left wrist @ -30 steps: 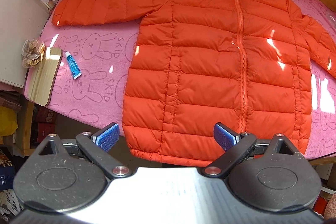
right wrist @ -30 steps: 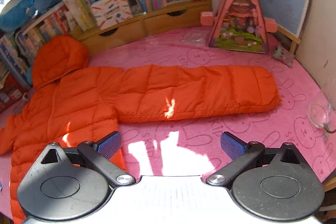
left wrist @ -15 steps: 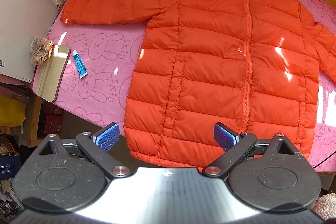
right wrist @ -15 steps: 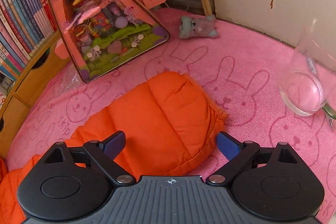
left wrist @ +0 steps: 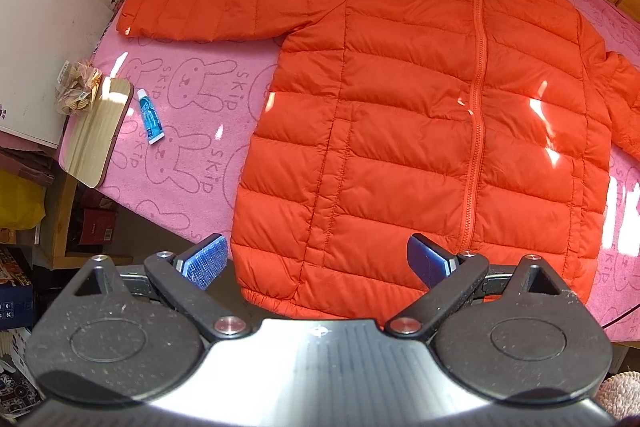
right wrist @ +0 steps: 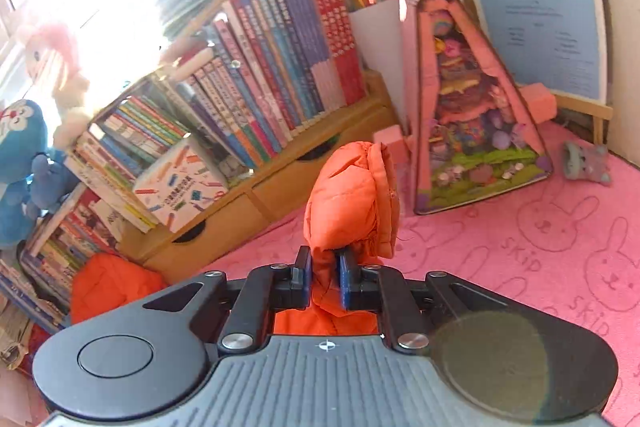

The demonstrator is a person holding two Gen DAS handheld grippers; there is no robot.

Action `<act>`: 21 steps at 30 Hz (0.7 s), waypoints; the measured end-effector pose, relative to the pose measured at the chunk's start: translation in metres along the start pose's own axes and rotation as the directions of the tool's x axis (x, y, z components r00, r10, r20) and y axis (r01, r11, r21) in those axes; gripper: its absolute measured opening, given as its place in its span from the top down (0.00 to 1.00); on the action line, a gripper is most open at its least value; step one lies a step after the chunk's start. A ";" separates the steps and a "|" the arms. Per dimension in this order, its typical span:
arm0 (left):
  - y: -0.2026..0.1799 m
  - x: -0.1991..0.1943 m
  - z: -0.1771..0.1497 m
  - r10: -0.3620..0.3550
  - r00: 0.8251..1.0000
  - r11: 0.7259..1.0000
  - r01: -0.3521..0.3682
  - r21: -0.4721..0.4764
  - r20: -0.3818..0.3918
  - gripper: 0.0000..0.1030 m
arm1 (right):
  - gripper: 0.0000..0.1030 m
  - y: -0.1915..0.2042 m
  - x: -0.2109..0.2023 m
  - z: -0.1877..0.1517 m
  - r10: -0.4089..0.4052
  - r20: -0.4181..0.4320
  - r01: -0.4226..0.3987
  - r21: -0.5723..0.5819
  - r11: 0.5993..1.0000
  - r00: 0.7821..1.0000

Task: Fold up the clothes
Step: 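Grasp the sleeve cuff with the right gripper and lift it, then fold the sleeve across the jacket front with the right gripper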

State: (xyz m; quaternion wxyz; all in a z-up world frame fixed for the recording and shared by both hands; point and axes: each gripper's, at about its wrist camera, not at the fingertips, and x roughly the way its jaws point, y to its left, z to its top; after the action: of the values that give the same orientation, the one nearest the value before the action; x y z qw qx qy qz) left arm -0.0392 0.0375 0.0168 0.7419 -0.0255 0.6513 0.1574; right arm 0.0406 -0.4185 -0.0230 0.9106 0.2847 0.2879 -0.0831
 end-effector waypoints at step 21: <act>0.036 0.026 -0.007 -0.023 1.000 0.998 0.022 -0.062 -0.017 0.05 | 0.44 0.168 0.001 -0.178 0.134 -0.504 -0.347 -0.356 0.868 0.853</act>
State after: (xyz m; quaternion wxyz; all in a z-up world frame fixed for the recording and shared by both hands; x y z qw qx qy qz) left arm -0.0527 0.0748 -0.0040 0.7366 -0.0571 0.6524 0.1688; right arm 0.0094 -0.1798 -0.0641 0.8582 0.1203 0.4686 0.1713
